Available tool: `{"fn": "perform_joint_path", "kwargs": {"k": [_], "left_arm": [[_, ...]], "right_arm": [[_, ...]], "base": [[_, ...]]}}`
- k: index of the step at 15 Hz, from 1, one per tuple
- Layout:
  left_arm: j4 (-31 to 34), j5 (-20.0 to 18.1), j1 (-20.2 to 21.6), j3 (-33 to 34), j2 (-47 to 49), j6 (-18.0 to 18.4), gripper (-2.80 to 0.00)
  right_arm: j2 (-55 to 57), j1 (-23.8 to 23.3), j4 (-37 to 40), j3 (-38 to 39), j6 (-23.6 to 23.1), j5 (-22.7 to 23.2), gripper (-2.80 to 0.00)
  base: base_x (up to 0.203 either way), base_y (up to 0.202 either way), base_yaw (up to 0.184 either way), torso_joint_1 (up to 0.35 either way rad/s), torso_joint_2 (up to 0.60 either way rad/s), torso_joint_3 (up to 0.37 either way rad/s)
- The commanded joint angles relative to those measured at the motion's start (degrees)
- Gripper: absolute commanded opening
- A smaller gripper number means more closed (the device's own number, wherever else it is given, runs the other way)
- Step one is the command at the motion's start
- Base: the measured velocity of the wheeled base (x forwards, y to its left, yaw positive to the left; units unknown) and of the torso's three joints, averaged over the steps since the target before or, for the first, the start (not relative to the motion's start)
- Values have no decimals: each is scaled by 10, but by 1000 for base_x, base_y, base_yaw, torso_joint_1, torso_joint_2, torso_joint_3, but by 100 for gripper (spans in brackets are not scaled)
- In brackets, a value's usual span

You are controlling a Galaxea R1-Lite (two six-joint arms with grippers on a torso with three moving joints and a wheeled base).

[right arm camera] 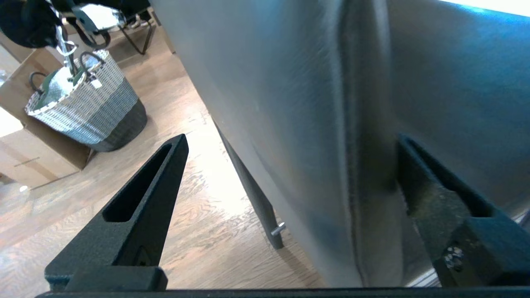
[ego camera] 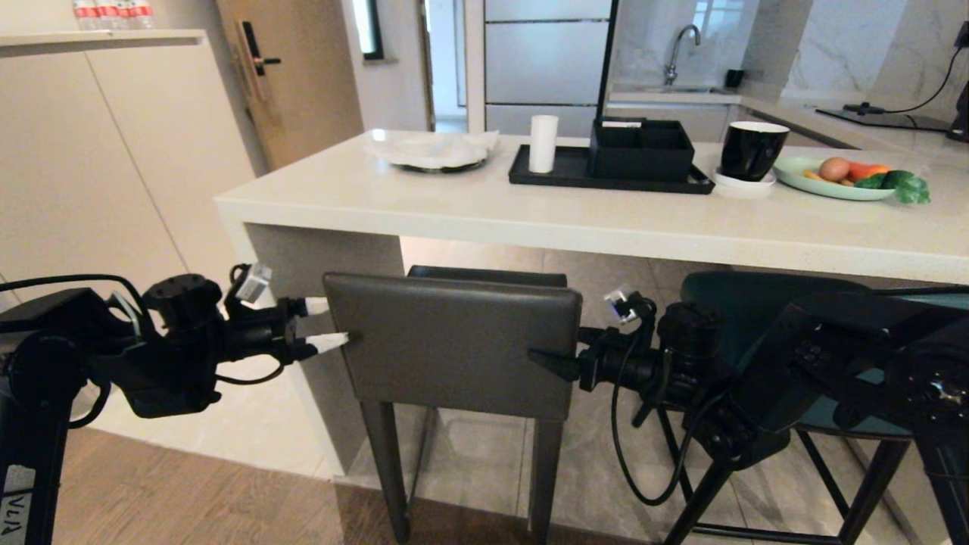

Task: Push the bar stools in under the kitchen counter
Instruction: Pull the gray chair out from under the dining table

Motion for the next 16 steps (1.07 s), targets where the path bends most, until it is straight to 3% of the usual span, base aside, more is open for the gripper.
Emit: {"fn": "perform_joint_path", "kwargs": {"k": [1,9,16], "left_arm": [[-4,-4,-7,-2,-3,-1,0],[-4,-8,-11,-8,2,-32,0],[-24,-10,-14,-1,3,-34,0]], "right_arm": [[7,13,-3,-4,1,2,0],[4,53,-4,-5,0,-3,0],[2,56,-4,0,-1,-4,0]], "base": [[0,0,0,0,0,0],[0,0,0,0,0,0],[0,0,0,0,0,0]]}}
